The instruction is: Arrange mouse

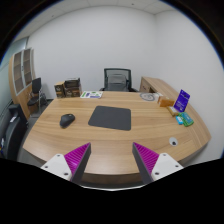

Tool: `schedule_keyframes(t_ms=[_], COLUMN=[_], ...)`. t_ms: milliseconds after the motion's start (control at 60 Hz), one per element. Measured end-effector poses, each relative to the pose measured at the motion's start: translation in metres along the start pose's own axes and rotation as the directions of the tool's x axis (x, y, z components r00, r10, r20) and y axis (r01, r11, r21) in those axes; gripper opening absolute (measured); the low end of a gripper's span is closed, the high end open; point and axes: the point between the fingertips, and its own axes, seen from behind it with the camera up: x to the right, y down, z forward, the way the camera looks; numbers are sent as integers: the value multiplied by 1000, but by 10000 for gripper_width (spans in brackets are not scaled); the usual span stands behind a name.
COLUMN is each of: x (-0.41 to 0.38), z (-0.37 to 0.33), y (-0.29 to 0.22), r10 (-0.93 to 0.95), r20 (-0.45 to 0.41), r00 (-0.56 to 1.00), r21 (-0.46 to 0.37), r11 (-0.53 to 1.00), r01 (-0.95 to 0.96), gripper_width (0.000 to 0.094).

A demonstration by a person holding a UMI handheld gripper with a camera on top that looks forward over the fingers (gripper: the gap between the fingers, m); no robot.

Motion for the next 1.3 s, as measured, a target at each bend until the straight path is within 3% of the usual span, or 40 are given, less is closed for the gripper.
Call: schedule_keyframes(t_ms=[800, 1300], x=[-224, -293], z=[152, 260], y=[-6, -10], r10=[-12, -23], r20=[121, 109], r00=[993, 994], r21=[-21, -64], r11=[1000, 998], r01=[15, 30], gripper_width=[863, 864])
